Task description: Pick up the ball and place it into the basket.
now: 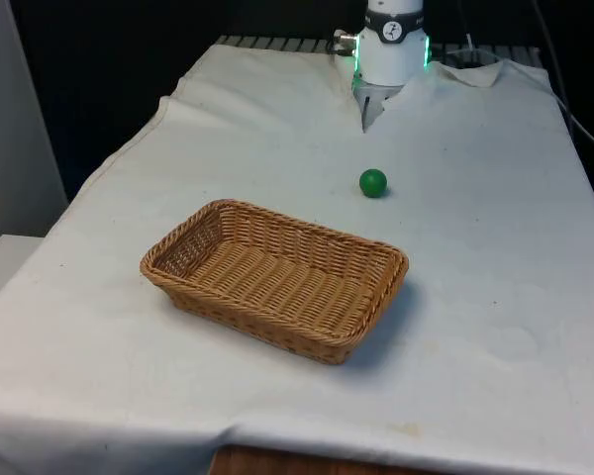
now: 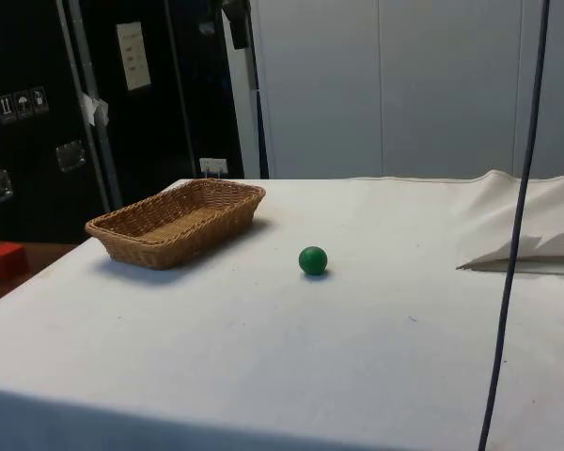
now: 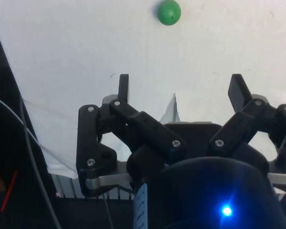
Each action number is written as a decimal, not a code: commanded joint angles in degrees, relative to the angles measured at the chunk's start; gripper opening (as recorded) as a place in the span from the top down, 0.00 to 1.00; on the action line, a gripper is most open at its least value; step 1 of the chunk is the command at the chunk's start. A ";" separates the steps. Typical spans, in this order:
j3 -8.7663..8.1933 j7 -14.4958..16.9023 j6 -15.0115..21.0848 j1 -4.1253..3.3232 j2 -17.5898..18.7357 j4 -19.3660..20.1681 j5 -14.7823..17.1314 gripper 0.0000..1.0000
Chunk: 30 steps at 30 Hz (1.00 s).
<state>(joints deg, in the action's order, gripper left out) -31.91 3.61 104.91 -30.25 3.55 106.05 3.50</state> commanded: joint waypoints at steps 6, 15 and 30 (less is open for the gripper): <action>0.23 -0.57 1.49 -0.17 -2.58 2.52 -0.86 0.00; 0.86 -1.03 3.67 -0.11 -6.30 6.53 -2.01 0.00; 1.89 -3.67 8.19 0.11 -10.66 13.18 -5.39 0.00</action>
<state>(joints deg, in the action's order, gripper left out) -30.19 0.40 112.64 -30.25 -6.88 119.29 -1.32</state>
